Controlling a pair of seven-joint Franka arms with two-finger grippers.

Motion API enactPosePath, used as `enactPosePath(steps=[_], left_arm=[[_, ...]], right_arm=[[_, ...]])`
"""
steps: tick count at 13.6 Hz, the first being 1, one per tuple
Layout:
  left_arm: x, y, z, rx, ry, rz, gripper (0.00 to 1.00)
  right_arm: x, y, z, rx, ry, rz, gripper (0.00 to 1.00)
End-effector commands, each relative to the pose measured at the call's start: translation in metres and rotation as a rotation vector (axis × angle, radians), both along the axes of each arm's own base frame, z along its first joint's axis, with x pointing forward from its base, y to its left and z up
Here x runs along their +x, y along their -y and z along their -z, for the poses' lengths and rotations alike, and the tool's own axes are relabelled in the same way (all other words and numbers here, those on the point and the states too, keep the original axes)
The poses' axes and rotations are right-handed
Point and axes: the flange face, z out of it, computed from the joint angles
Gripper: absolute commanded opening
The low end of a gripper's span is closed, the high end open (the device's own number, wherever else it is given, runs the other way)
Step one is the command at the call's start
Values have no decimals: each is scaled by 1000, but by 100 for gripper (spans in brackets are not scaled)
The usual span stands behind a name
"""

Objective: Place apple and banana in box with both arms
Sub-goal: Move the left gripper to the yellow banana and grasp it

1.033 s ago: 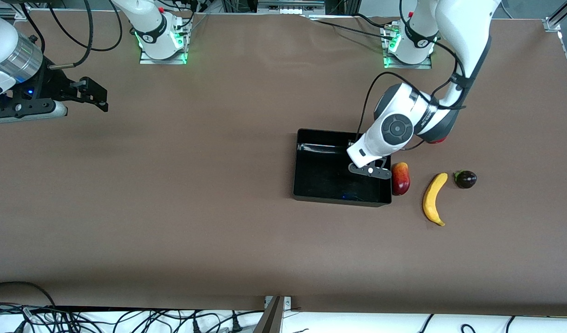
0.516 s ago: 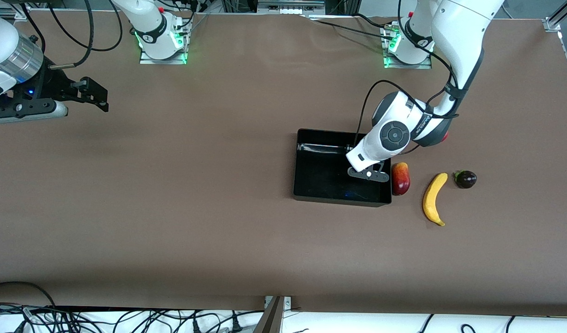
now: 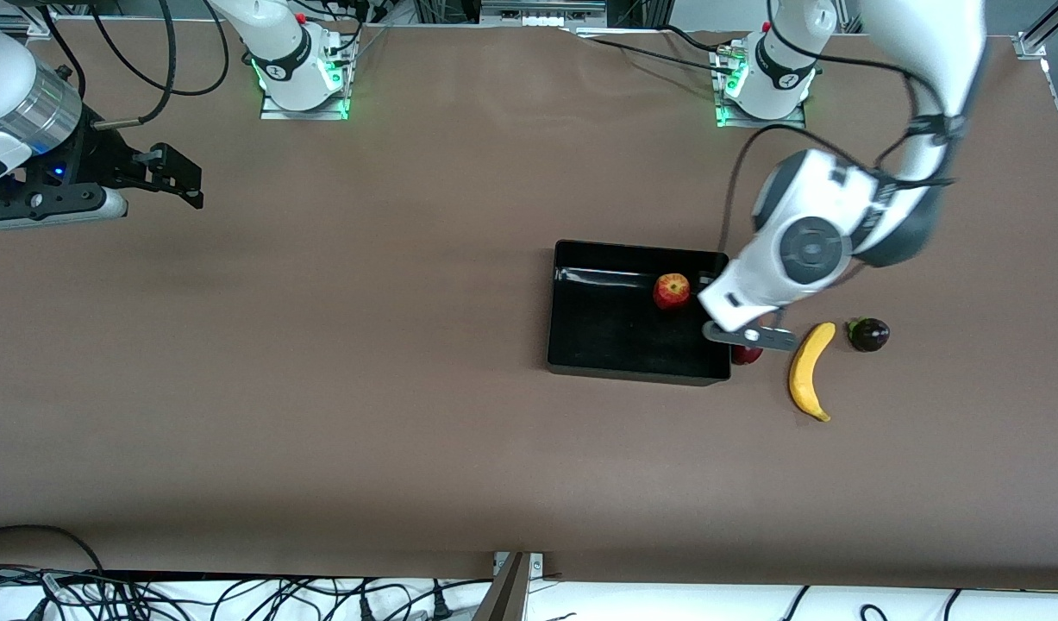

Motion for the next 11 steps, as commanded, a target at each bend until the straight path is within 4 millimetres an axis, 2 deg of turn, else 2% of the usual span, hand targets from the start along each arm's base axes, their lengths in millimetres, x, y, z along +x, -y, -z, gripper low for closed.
enactPosePath(steps=[1, 2, 4, 8, 10, 11], left_arm=[[27, -73, 22, -28, -12, 72, 100], [34, -94, 37, -58, -2, 128, 100], [41, -124, 66, -96, 7, 188, 100], [45, -172, 112, -121, 53, 248, 100], [44, -175, 142, -138, 64, 242, 100], [41, -177, 150, -142, 68, 239, 99]], right_arm=[[2, -2, -6, 3, 8, -1, 100], [2, -2, -6, 3, 8, -1, 100], [2, -2, -6, 3, 8, -1, 100], [2, -3, -6, 3, 7, -2, 100], [2, -2, -6, 3, 7, -1, 100], [2, -2, -6, 3, 7, -1, 100]])
